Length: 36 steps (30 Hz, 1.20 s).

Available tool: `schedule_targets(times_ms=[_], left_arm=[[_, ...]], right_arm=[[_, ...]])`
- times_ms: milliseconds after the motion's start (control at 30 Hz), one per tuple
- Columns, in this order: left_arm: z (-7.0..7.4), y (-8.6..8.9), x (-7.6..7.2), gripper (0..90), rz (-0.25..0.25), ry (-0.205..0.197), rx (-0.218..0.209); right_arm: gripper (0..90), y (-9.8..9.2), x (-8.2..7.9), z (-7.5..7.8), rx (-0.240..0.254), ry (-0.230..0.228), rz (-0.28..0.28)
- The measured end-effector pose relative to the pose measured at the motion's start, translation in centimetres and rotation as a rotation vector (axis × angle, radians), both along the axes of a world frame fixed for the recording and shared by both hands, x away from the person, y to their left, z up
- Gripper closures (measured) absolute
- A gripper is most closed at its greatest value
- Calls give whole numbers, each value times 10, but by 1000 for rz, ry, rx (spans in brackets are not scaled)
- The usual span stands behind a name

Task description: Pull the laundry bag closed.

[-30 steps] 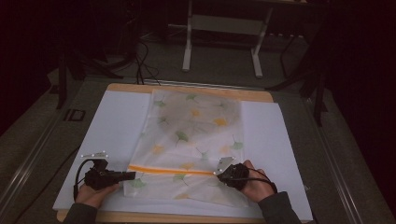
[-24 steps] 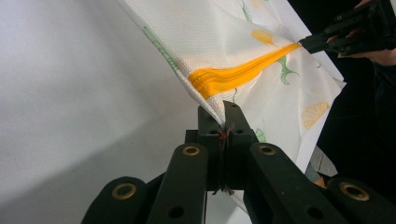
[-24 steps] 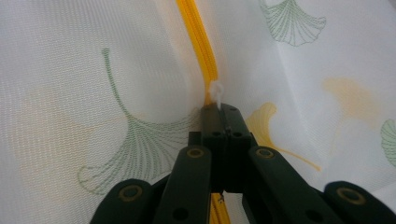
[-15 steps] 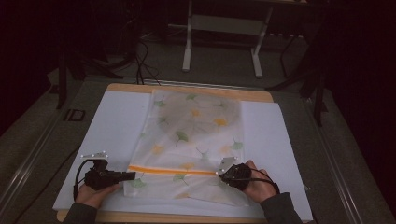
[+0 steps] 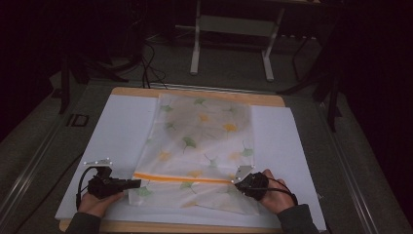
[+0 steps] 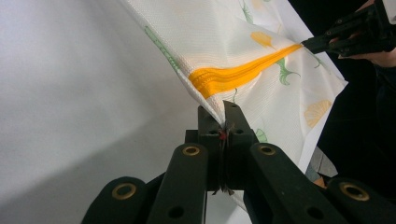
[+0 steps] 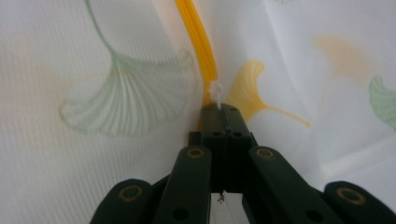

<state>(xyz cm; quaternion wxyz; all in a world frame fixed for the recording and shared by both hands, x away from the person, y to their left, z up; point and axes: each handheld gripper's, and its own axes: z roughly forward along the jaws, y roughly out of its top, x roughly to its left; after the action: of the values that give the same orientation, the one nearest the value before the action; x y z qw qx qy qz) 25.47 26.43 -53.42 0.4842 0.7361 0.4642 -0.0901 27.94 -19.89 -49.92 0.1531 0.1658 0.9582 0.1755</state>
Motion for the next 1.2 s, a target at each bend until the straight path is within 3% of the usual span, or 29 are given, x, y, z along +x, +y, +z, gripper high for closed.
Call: schedule_targets(times_ms=[333,567,700,767,800,833,1200], left_arm=[[0,-1,0,887,-2,2,-3],[0,-1,0,887,-7,-2,-2],[1,-1,0,887,-5,-5,2],[1,2,0,887,8,-3,-4],[1,2,-1,887,7,-3,-6],[1,2,-1,887,7,-3,-2],[1,-1,0,887,-11,-9,-3]], right_arm=[[900,-22,-4,-2,4,1,-46],[900,-25,-5,3,7,-14,-42],[900,-25,-6,6,-10,-21,-33],[900,-25,-6,5,-68,-41,-45],[900,-27,-5,5,-69,-40,-48],[900,-30,-5,5,-47,-30,-48],[900,-49,-9,4,-29,-19,-74]])
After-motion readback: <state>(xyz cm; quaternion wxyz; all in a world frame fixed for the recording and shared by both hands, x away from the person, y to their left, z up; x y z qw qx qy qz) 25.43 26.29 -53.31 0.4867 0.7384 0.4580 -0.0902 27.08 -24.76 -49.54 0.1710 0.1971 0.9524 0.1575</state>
